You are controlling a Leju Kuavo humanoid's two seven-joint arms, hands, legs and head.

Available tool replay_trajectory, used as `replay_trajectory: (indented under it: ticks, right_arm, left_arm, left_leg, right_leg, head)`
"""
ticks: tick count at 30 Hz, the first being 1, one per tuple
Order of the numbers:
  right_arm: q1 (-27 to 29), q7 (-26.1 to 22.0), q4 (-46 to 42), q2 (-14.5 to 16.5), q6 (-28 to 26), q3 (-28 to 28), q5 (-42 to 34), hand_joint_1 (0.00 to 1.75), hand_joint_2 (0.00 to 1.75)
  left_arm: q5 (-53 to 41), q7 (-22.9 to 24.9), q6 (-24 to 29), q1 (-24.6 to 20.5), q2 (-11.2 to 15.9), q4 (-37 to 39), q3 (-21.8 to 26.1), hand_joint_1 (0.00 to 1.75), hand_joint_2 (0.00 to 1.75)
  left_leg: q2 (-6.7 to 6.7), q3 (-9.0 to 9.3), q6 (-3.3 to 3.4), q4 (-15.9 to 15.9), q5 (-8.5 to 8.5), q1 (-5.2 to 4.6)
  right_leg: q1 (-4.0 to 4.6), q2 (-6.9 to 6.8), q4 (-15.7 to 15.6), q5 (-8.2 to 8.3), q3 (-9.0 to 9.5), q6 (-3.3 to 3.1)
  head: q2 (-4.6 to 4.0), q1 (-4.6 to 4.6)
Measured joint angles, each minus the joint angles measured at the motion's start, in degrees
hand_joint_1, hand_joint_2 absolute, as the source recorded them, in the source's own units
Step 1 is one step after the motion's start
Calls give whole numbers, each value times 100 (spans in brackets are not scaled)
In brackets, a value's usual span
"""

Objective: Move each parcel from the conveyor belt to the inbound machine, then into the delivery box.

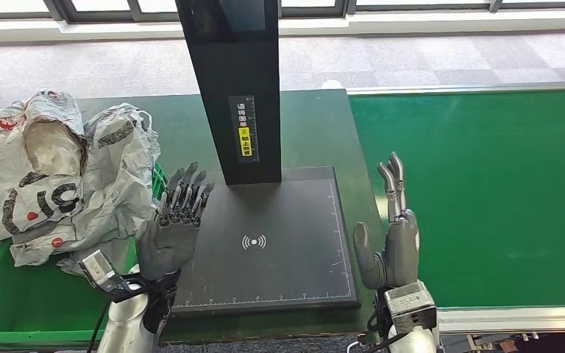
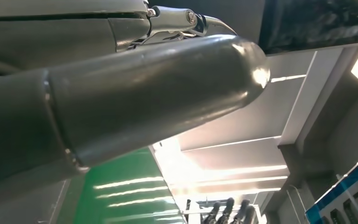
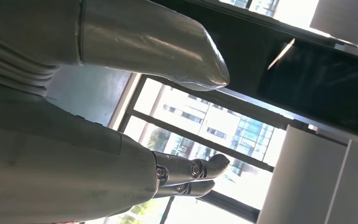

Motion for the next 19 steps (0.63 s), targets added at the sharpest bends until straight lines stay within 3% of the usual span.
replay_trajectory:
  ticks: [19]
  right_arm:
    - [-73,-71,5,-40,83,5,4,0,0]
  left_arm:
    - [-57,-2,-56,-197,8,514,2,0,0]
  left_leg:
    - [0,-1,0,0,0,0]
  right_leg:
    - [-1,0,0,0,2,0]
  head:
    - [0,0]
